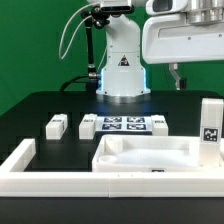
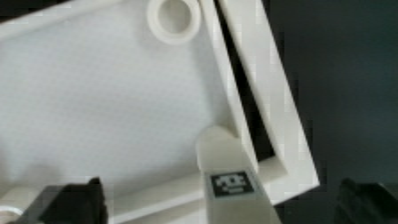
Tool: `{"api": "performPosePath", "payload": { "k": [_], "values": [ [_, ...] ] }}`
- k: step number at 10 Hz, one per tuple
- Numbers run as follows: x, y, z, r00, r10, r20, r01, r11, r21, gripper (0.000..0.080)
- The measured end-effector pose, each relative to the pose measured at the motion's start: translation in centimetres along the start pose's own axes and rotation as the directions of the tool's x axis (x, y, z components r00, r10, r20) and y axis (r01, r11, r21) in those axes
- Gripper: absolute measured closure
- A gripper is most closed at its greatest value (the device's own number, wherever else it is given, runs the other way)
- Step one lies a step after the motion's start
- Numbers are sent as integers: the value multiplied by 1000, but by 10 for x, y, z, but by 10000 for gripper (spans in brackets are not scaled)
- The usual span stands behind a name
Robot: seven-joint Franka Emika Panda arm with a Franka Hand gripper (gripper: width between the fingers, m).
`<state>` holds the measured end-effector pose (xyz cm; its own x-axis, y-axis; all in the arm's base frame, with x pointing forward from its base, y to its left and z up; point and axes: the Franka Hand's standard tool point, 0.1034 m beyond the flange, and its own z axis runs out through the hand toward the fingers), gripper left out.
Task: Assemble desk
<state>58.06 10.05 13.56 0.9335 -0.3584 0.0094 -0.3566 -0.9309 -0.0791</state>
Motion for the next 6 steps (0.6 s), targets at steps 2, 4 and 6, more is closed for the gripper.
{"api": "performPosePath", "payload": {
  "k": [2, 4, 6],
  "values": [
    [1, 1, 0, 982, -191, -1, 191, 982, -2, 151],
    [1, 1, 1, 948, -318, 0, 318, 948, -3, 151],
    [-16, 31, 24, 908, -417, 43, 418, 908, -15, 151]
  ]
}}
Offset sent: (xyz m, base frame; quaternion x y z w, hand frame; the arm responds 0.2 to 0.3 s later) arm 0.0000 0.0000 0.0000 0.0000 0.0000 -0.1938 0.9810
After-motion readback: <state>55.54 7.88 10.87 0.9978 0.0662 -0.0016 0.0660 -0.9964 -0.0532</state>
